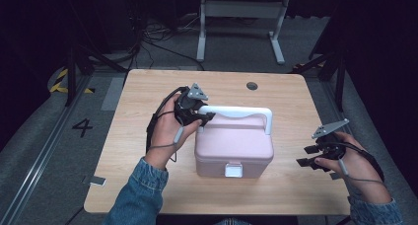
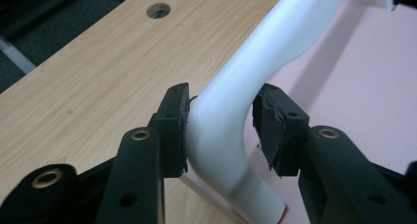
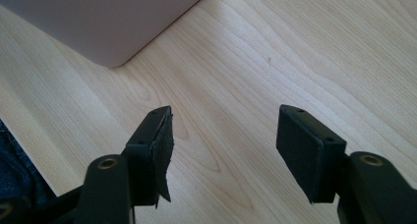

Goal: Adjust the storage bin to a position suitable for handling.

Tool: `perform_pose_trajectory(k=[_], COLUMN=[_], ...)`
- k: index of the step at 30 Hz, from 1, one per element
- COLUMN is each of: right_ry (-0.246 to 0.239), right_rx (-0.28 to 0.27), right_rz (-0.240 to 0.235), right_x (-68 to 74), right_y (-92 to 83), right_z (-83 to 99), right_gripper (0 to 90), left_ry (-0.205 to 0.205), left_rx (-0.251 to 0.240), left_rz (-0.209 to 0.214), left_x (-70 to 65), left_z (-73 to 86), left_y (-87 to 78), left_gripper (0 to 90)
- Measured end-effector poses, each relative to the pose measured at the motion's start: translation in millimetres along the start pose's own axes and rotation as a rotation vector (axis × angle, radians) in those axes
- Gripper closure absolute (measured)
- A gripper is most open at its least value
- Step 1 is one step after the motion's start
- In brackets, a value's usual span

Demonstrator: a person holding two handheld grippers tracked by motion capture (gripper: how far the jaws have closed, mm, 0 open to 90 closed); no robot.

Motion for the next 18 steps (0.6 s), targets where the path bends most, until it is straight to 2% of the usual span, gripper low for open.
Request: perform_pose_trajectory(k=[1, 8, 14, 18], right_ry=[0.000, -0.007, -0.006, -0.003], right_rx=[-0.001, -0.006, -0.015, -0.015], right_rz=[-0.001, -0.006, 0.002, 0.007], right_x=[0.2, 0.2, -0.3, -0.8], right_y=[0.0, 0.3, -0.6, -0.2], right_z=[-0.1, -1.5, -2.0, -1.1], right_gripper=[40.0, 39.7, 39.6, 39.6], left_ry=[0.018, 0.044, 0.042, 0.053], left_rx=[0.015, 0.056, 0.049, 0.049], left_rz=[-0.005, -0.036, -0.029, -0.015], left_x=[0.1, -1.5, -2.7, -7.3], left_z=[-0.8, -3.8, -5.6, -7.5], left_y=[0.3, 0.9, -0.5, -7.1], left_gripper=[58.8, 62.7, 63.4, 63.4])
Point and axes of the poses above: each handheld gripper's, and its own axes: y roughly forward along the jaws, z roughly out of its underside, x roughly to its left, the point moved 6 cm from there along y, roughly forward along the jaws, and after that the axes turned 10 degrees about -x, right-handed, at the moved point
